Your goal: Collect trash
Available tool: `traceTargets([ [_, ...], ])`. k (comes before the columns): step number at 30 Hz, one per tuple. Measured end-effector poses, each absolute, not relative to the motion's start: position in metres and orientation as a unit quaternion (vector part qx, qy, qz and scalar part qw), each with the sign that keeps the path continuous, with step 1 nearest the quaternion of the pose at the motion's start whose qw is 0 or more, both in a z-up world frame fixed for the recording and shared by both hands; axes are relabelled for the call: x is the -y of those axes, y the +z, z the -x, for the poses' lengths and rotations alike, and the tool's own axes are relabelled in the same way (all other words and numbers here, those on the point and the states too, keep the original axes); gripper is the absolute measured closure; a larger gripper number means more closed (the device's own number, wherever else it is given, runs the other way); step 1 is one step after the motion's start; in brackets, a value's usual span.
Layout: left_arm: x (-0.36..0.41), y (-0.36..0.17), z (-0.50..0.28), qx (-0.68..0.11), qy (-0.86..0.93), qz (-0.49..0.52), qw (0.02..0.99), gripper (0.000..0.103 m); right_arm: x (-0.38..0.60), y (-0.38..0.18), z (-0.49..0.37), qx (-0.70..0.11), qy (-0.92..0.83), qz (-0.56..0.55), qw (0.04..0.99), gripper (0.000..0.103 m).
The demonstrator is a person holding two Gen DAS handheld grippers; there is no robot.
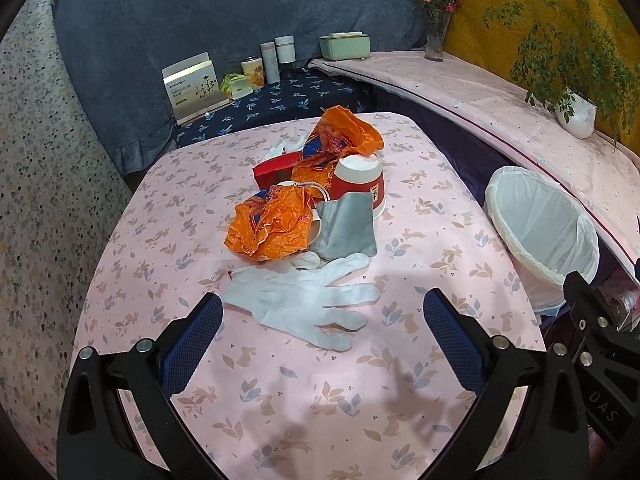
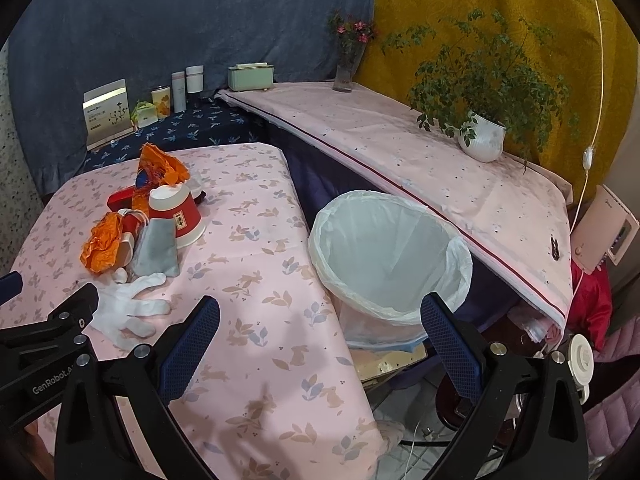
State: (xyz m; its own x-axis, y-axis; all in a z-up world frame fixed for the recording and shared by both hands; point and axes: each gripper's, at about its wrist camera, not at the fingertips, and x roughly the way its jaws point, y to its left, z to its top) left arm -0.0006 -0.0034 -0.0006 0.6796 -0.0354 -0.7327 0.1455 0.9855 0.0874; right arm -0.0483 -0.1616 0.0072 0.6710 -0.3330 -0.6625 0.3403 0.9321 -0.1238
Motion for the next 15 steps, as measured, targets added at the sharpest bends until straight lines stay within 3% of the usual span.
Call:
traceTargets([
  [15,0.0014,-0.0019,-0.0005,-0.4,-0.05,-0.071,0.912,0.007,0.1597,0.0056,0.0487,-0.361,-0.183,-0.006,0.914,0.007],
])
